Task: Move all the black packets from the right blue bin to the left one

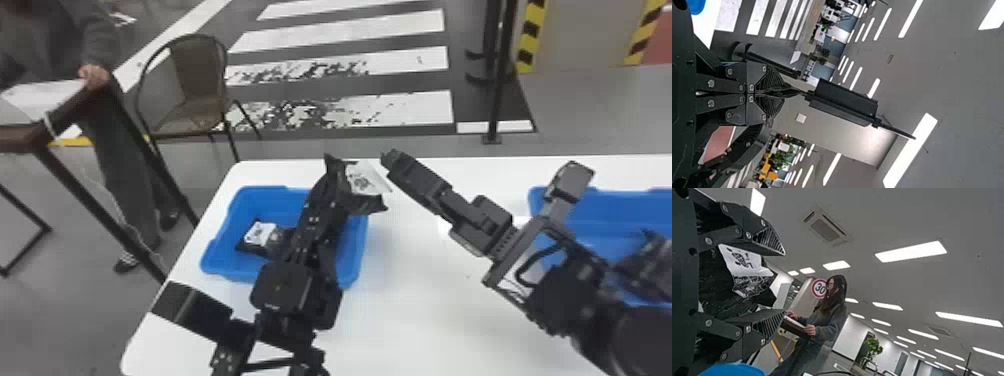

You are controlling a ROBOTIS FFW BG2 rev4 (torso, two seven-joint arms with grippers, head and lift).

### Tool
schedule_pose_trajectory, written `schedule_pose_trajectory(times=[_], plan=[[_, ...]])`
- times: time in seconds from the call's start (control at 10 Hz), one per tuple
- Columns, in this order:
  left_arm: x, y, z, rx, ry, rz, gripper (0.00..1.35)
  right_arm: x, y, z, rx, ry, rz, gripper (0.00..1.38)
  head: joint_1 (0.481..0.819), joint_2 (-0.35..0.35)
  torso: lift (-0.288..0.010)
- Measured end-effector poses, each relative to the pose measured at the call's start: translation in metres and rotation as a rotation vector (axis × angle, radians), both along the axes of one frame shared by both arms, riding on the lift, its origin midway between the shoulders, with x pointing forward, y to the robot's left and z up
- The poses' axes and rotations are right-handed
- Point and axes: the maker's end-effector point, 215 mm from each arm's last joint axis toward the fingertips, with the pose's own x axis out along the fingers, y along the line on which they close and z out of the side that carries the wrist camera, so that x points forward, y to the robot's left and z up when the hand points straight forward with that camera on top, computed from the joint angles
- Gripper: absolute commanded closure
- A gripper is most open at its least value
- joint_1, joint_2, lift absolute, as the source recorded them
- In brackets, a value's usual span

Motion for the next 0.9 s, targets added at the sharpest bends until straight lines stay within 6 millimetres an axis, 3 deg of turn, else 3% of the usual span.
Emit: schedule_pose_trajectory(times=[0.2, 0.4, 0.5, 0.6, 0.7, 0.8, 0.9], plan=[[0.017, 0.027, -0.015, 0.098, -0.012, 0.088, 1.22, 0.006, -0.014, -0.004, 0.030, 0.017, -0.044, 0.06, 0.682, 0.277, -0.140], [0.056, 0.072, -0.055, 0.259, -0.003, 0.222, 1.22, 0.016, -0.030, -0.006, 0.039, 0.013, -0.088, 0.06, 0.680, 0.291, -0.140], [0.076, 0.093, -0.073, 0.356, -0.001, 0.288, 1.14, 0.018, -0.033, -0.005, 0.036, 0.005, -0.099, 0.06, 0.678, 0.302, -0.140], [0.089, 0.118, -0.090, 0.448, 0.000, 0.359, 0.70, 0.020, -0.035, -0.004, 0.035, -0.001, -0.108, 0.06, 0.676, 0.322, -0.140], [0.093, 0.140, -0.111, 0.486, 0.025, 0.401, 0.14, 0.022, -0.038, -0.004, 0.030, -0.008, -0.117, 0.06, 0.684, 0.342, -0.140], [0.088, 0.154, -0.120, 0.492, 0.034, 0.426, 0.04, 0.026, -0.048, -0.004, 0.001, -0.034, -0.149, 0.06, 0.687, 0.346, -0.140], [0.080, 0.159, -0.115, 0.478, 0.010, 0.438, 0.16, 0.034, -0.066, -0.005, -0.043, -0.071, -0.201, 0.06, 0.689, 0.337, -0.140]])
